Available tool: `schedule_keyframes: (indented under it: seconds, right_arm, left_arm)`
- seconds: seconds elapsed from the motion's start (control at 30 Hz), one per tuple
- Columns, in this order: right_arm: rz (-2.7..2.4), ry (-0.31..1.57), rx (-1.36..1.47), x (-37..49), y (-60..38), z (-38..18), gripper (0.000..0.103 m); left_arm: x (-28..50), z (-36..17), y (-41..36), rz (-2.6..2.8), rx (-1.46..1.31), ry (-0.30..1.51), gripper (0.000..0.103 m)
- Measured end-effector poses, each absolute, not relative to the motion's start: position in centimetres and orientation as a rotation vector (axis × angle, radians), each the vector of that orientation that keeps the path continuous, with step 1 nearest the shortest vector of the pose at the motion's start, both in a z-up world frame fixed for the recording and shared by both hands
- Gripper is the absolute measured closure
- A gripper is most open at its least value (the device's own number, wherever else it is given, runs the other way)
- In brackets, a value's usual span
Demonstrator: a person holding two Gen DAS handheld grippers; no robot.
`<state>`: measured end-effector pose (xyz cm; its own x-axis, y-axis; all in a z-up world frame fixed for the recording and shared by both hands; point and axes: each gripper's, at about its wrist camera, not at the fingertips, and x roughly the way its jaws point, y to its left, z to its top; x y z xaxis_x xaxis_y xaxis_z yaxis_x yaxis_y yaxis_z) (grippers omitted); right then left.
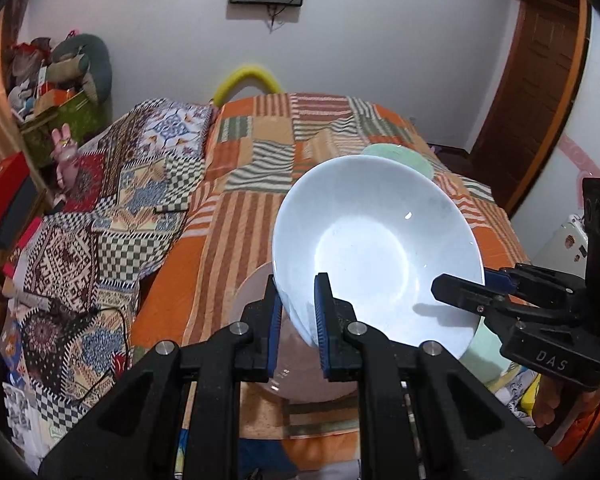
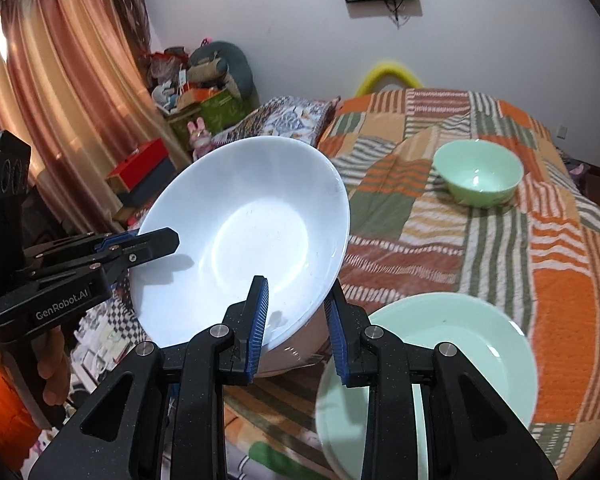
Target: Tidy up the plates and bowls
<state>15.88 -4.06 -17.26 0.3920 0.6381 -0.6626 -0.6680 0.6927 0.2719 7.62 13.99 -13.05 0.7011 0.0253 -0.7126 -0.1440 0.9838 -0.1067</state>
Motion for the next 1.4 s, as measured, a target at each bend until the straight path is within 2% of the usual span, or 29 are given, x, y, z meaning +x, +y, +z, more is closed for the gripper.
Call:
schedule_keyframes:
  seconds: [0.83,1.4]
  right_arm:
    - [0.816,0.967,-0.173,15.4,0.0,-22.1,0.077]
    - [0.801,0.985,-0.217,15.8,0.8,-22.8,0.077]
  left_arm:
    - [8.4,-21.5,17.4,0.139,-0.212,0.970,0.088]
    - [9.2,-22.6,17.4,0.151,-0.200,0.989,0.088]
